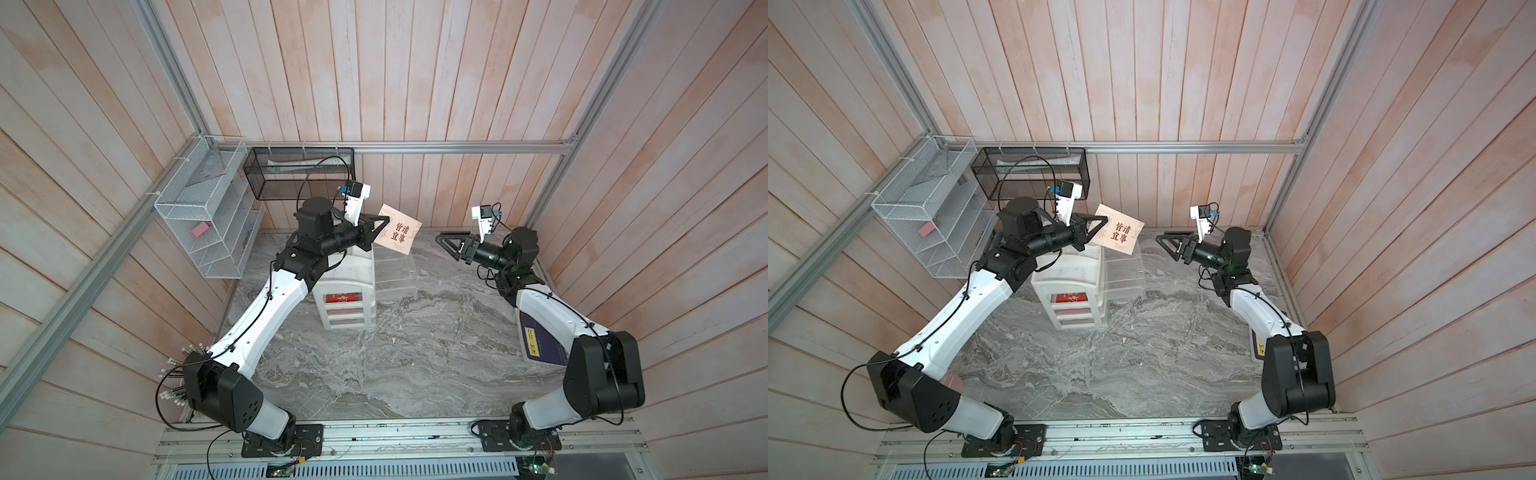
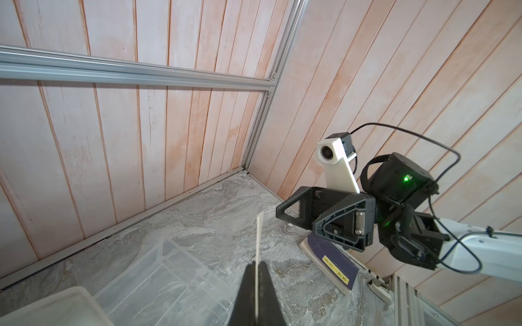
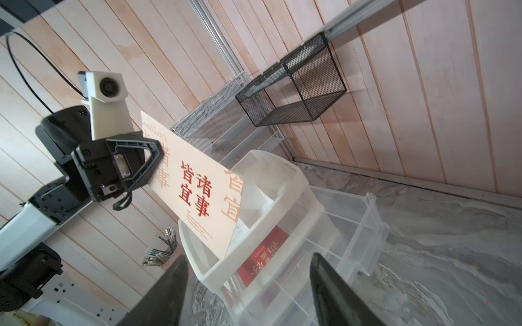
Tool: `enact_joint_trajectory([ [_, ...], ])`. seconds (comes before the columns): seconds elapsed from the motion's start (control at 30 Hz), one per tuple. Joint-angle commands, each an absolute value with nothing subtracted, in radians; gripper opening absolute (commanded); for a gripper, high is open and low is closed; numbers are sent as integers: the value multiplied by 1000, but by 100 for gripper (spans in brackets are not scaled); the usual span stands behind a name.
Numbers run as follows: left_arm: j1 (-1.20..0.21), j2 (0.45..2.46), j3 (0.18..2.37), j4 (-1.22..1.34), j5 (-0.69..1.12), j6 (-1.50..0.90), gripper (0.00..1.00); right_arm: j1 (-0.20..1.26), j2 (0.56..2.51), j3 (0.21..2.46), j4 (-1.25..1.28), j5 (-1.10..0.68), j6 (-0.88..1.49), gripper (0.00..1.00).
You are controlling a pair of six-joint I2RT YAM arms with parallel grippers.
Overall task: Take the postcards out of the drawer
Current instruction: Place the postcard at the center of the board.
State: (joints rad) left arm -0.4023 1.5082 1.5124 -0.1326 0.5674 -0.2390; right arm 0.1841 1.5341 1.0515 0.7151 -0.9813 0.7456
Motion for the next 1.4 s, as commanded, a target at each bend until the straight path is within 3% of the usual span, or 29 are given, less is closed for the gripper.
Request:
enact_joint_trajectory([
  [0.0, -406, 1475, 1479, -58, 569, -310, 0, 203, 1580, 1058, 1006, -1032, 949, 69],
  [0.33, -406, 1458, 1447, -28, 586, -320, 0, 283, 1700, 1141, 1051, -1046, 995, 65],
  [1.37, -405, 1444, 1242, 306, 511, -457, 0, 342, 1772, 1223, 1089, -1083, 1096, 32],
])
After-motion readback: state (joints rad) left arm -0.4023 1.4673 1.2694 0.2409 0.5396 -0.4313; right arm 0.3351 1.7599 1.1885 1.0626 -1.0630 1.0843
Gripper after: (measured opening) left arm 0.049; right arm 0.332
